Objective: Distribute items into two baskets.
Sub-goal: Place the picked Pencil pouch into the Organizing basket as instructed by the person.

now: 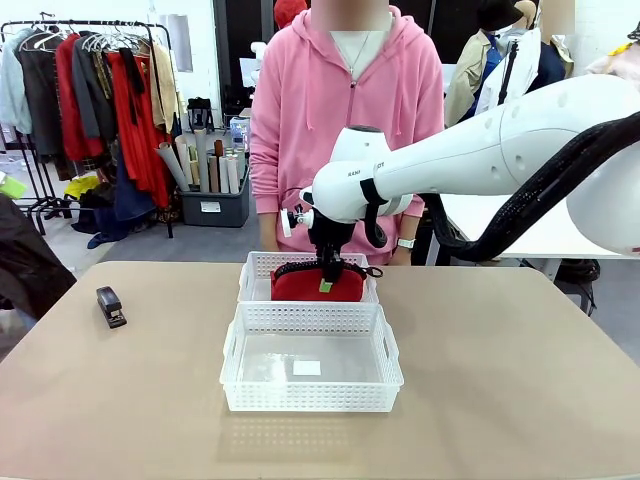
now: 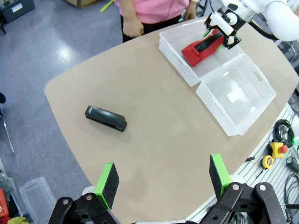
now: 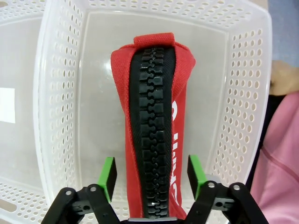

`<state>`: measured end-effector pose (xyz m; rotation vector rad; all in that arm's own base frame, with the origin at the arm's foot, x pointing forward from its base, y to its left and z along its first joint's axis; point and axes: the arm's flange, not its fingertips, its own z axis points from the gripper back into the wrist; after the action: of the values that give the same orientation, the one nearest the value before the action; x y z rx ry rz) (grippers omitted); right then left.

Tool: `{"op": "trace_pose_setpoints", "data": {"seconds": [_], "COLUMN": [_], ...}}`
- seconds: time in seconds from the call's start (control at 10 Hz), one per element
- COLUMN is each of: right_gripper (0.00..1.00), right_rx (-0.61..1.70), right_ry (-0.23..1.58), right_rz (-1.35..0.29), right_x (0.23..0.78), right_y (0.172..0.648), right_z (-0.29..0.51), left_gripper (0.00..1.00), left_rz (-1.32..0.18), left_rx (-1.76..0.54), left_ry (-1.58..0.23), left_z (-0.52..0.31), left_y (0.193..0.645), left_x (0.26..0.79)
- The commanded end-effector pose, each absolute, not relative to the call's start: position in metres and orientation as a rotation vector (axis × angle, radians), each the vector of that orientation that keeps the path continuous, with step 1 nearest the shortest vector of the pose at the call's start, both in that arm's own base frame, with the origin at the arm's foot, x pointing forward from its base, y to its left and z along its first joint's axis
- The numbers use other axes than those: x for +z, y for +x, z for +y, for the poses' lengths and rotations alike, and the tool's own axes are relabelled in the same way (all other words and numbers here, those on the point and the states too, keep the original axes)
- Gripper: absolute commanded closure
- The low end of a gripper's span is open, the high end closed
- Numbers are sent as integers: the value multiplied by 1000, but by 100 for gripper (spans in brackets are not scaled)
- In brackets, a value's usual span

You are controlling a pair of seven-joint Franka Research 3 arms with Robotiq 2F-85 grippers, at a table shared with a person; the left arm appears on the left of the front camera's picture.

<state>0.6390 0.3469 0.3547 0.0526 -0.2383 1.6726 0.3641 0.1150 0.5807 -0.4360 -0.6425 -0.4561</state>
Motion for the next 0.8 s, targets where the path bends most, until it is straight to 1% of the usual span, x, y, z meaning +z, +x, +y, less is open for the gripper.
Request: {"op": "trace_pose_setpoints", "data": {"seconds": [0.0,0.3,0.4,0.7], "right_gripper": [0,0,0,0], "right_rx": [1651,1654,1650,1645], "right_ry": [55,73,52,46], "right_rz": [-249,-237,-236,-265], "right_x": [361,362,365,425], "right_y": [638,637,638,630], "right_z": [346,346,346,344], "left_gripper": [0,0,0,0], "left_rz": [-653,-653,-653,-653], "left_rx": [-461,-461,-461,-461], "left_ry": [-452,-452,-452,-452], "left_z": [115,115,115,115], "left_y": [364,364,364,364], "left_x": [581,581,581,581]}}
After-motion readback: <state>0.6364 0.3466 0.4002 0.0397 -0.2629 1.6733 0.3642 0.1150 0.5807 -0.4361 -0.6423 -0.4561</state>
